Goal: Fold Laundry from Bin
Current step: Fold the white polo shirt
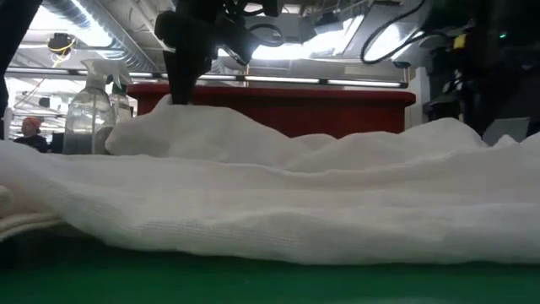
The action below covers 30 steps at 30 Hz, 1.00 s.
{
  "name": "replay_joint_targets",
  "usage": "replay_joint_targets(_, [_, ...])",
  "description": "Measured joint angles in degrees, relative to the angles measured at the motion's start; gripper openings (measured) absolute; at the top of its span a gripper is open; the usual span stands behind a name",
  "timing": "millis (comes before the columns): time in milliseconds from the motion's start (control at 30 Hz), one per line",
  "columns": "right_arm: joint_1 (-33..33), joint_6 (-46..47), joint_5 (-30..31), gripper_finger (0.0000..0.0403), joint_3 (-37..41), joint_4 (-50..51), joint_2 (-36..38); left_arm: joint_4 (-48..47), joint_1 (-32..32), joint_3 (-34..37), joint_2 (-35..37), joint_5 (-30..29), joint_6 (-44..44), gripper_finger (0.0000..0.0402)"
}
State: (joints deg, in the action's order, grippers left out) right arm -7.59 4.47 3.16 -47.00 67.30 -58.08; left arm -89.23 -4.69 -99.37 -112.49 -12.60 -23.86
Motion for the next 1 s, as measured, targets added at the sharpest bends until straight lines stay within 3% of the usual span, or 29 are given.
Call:
replay_joint_targets(133, [-4.7,-0.5,-4.1,0.0124,0.0,-2.0,-2.7,0.4,0.0,0.0,0.0,0.0,0.0,0.0])
replay_joint_targets(367, [-9.3,-5.0,-2.8,0.0124,0.0,-2.3,-9.7,1.1,0.0,0.0,0.0,0.0,0.0,0.0])
replay_joint_targets(767, [-10.5,-11.0,-2.7,0.0124,0.0,-5.0,-21.8,3.4,0.0,0.0,0.0,0.0,0.0,0.0])
replay_joint_targets(1000, [-10.5,-11.1,1.4,0.0124,0.0,-6.2,-27.0,3.4,-0.7,0.0,0.0,0.0,0.0,0.0])
